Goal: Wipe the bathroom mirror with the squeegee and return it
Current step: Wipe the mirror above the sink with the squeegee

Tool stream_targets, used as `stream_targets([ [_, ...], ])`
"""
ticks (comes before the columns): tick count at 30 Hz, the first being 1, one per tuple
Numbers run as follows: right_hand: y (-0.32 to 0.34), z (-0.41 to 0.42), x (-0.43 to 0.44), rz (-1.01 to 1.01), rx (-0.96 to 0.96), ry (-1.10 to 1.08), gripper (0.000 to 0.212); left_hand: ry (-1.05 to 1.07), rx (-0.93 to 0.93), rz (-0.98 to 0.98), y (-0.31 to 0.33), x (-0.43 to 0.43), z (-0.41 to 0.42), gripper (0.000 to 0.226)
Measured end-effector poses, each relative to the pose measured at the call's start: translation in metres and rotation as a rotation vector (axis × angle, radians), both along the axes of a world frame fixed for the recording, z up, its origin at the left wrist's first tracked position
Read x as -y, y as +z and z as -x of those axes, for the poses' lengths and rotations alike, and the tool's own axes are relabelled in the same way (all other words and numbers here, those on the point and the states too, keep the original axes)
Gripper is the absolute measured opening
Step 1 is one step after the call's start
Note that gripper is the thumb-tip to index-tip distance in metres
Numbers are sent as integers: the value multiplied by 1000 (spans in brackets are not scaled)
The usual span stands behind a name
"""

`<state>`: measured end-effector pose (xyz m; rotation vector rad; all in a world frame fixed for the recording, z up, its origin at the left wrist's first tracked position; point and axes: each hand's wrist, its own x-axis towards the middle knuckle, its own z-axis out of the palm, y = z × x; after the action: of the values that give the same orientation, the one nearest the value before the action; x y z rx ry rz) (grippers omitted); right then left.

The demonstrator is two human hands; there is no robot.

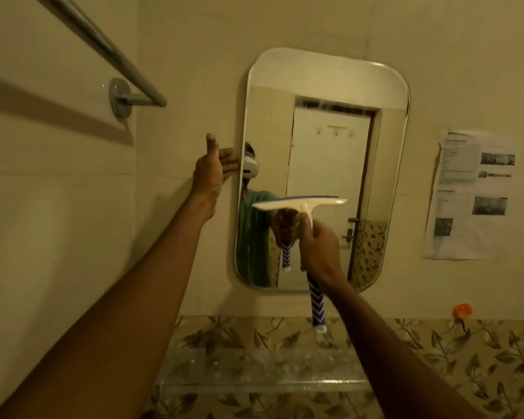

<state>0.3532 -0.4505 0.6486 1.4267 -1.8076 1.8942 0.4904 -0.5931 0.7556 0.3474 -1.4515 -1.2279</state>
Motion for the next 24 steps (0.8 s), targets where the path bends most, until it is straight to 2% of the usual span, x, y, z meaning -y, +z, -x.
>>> stream_targets([
  [2,40,2,8,48,24,10,30,-56,-49,-9,14,0,2,77],
  [9,160,-1,35,177,13,14,34,-165,-31,-53,31,5,3,89],
  [14,220,0,59,205,-51,-100,43,-190,3,-69,32,3,1,89],
  [19,234,-5,69,149,-100,-209,44,-191,62,-74,31,7,0,93],
  [24,186,-11,60,63,-101,-199,46,-287,-33,-145,24,17,-4,99],
])
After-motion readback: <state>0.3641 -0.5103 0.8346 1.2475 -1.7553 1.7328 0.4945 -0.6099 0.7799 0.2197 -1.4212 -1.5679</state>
